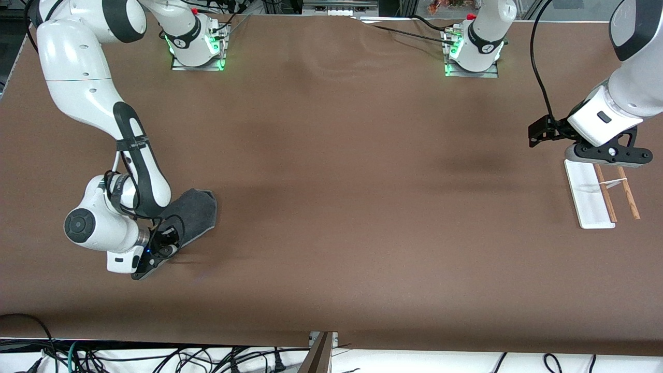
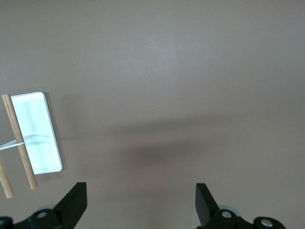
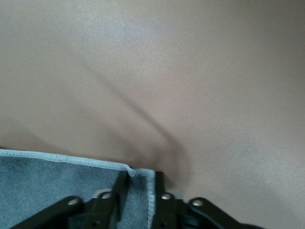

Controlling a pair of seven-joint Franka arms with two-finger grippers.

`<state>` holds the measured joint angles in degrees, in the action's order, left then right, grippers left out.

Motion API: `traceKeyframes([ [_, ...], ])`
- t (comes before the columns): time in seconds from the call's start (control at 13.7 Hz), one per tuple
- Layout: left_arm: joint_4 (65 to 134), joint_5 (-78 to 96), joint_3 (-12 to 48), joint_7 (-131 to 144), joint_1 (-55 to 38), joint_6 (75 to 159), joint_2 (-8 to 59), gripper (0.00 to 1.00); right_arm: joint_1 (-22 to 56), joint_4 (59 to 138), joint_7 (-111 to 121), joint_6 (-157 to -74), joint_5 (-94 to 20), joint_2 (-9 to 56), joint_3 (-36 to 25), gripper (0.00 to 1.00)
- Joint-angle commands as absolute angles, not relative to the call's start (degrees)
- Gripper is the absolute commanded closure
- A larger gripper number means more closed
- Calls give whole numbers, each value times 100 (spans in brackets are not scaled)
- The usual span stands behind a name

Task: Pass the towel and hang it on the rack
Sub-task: 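Close the right gripper on the grey towel's edge, then lift the towel with the right gripper toward the table middle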

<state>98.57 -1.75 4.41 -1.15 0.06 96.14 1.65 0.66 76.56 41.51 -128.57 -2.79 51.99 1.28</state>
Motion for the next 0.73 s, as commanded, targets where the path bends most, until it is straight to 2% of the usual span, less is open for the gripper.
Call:
traceKeyframes([
  [0.0,9782,-149,439,-237,44,9519,176,0,53,7690,4201,-12612,-395,5194,167,85],
  [0.07,9782,-149,431,-237,44,9519,176,0,53,7699,4201,-12604,-396,5194,167,89],
  [0.15,9791,-149,431,-237,53,9519,176,0,53,7699,4201,-12499,-396,5194,167,100],
  [0.44,9791,-149,431,-229,44,9510,167,0,88,7629,4088,-12060,-396,4818,176,100],
  [0.66,9791,-149,431,-237,53,9501,167,0,412,7165,3727,-11052,-360,4360,228,100],
])
